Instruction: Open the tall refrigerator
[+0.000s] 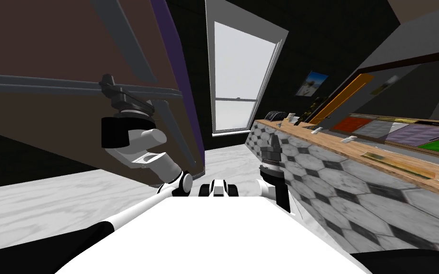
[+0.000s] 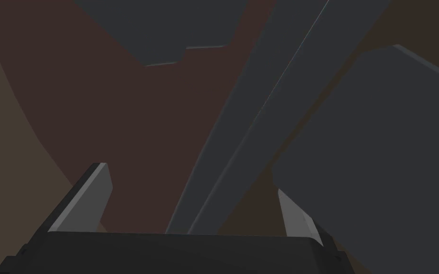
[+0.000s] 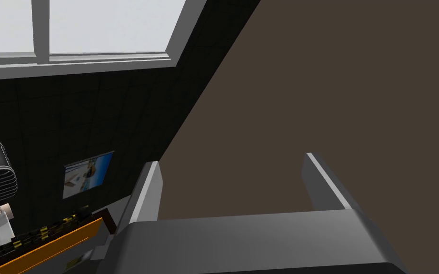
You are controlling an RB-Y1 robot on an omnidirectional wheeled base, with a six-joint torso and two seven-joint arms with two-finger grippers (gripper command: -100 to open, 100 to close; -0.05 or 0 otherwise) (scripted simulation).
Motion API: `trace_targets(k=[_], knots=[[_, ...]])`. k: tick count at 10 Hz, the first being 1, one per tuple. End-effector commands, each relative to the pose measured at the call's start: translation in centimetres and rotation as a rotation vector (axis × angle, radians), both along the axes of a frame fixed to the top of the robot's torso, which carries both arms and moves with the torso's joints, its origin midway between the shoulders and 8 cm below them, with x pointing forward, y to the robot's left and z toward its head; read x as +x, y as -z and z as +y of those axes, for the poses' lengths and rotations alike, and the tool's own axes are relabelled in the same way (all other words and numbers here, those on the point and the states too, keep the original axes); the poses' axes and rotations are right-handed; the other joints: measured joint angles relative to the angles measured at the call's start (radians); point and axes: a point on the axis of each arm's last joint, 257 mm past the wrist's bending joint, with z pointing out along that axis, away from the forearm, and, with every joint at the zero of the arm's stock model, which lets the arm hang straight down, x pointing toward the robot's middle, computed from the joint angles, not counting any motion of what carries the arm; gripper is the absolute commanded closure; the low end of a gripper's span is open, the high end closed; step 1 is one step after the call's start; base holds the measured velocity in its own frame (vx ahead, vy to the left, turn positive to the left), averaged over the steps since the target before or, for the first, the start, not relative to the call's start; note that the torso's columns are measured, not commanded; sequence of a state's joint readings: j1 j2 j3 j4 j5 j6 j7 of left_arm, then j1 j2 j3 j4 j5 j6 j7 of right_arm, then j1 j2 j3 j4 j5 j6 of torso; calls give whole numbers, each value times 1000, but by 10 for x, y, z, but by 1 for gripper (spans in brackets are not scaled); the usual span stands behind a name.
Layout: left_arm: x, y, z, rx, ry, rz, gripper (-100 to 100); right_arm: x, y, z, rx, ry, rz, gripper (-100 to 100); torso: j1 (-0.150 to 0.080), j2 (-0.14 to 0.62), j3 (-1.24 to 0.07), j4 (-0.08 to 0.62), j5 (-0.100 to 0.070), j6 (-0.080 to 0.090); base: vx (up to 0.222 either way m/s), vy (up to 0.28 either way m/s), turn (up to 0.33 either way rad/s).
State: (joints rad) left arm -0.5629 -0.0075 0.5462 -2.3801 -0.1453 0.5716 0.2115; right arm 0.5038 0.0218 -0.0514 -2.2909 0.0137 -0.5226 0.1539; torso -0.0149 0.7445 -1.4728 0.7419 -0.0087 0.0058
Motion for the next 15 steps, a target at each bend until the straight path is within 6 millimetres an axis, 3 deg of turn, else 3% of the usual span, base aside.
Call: trace_targets(k=[1, 3, 4, 5, 6, 7, 8, 9, 10, 11, 12, 13, 15], knots=[[0, -11, 26, 5, -71, -33, -100, 0, 0, 0, 0, 0, 0, 0, 5, -4, -2, -2, 3, -3, -141, 17, -260], [13, -2, 27, -4, -64, -4, -100, 0, 0, 0, 0, 0, 0, 0, 16, -8, -4, -4, 9, -6, -78, 22, -89], [7, -11, 45, 0, -118, -32, -100, 0, 0, 0, 0, 0, 0, 0, 17, -12, -6, -5, 9, -6, -70, 29, -238], [18, -4, 47, -7, -111, -7, -100, 0, 0, 0, 0, 0, 0, 0, 16, -9, -5, -5, 9, -5, -87, 41, -174], [9, -13, 65, -4, -165, -37, -100, 0, 0, 0, 0, 0, 0, 0, 16, -7, -4, -4, 9, -6, -128, 39, -282], [21, -5, 66, -11, -158, -11, -100, 0, 0, 0, 0, 0, 0, 0, 15, -4, -2, -3, 9, -5, -114, 40, -143], [10, -16, 83, -7, -211, -45, -100, 0, 0, 0, 0, 0, 0, 0, 15, -5, -2, -3, 9, -6, -144, 37, -296], [23, -7, 85, -16, -202, -16, -100, 0, 0, 0, 0, 0, 0, 0, 15, -4, -2, -3, 9, -5, -117, 25, -157], [13, -17, 102, -12, -253, -48, -100, 0, 0, 0, 0, 0, 0, 0, 14, -7, -3, -4, 9, -6, -125, 27, -290], [27, -7, 104, -21, -242, -17, -100, 0, 0, 0, 0, 0, 0, 0, 15, -7, -4, -4, 9, -5, -110, 15, -128], [30, -4, 104, -23, -240, -10, -100, 0, 0, 0, 0, 0, 0, 0, 14, -8, -4, -4, 9, -7, -43, -1, 38], [20, -14, 120, -21, -288, -39, -100, 0, 0, 0, 0, 0, 1, 0, 14, -10, -5, -5, 9, -6, -83, 12, -249], [34, -4, 122, -30, -277, -9, -100, 0, 0, 0, 0, 0, 0, 0, 16, -7, -4, -4, 9, -5, -80, 10, -87]])
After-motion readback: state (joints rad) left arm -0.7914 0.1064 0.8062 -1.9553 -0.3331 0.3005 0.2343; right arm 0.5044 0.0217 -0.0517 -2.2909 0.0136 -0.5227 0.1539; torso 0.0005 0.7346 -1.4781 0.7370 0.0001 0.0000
